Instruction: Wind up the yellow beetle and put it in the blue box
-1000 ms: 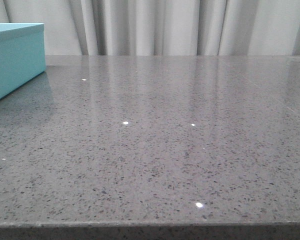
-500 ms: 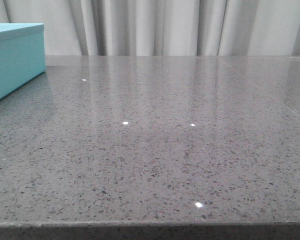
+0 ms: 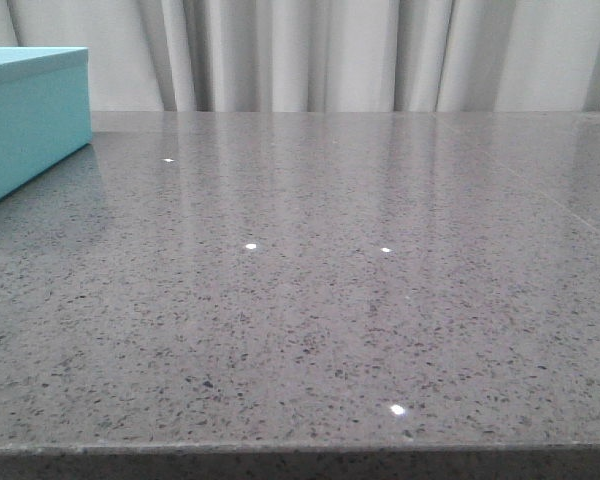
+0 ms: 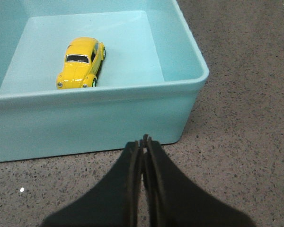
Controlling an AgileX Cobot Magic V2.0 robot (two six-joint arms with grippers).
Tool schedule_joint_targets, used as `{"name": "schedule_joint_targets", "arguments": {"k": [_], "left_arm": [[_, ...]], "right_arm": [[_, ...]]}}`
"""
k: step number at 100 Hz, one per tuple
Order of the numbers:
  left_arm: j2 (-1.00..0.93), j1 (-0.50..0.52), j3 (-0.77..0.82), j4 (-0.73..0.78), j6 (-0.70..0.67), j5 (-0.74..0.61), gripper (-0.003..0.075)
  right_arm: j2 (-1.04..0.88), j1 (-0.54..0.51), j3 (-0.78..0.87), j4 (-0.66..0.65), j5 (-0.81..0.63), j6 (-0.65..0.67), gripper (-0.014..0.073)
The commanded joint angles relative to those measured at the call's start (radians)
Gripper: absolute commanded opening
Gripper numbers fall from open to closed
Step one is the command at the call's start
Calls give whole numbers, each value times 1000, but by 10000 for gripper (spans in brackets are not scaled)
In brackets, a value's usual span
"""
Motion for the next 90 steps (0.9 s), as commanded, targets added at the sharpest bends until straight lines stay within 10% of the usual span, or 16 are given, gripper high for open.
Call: {"name": "schedule_joint_targets", "arguments": {"k": [1,90], "left_arm": [[-5,1,-19,-27,-1,-74,-19],[-28,-149,-4,-10,-1,-79,-19]], "right_arm": [[-1,1,-15,-22,-109,-8,-67],[-1,1,-15,-22,-109,-8,-67]]}}
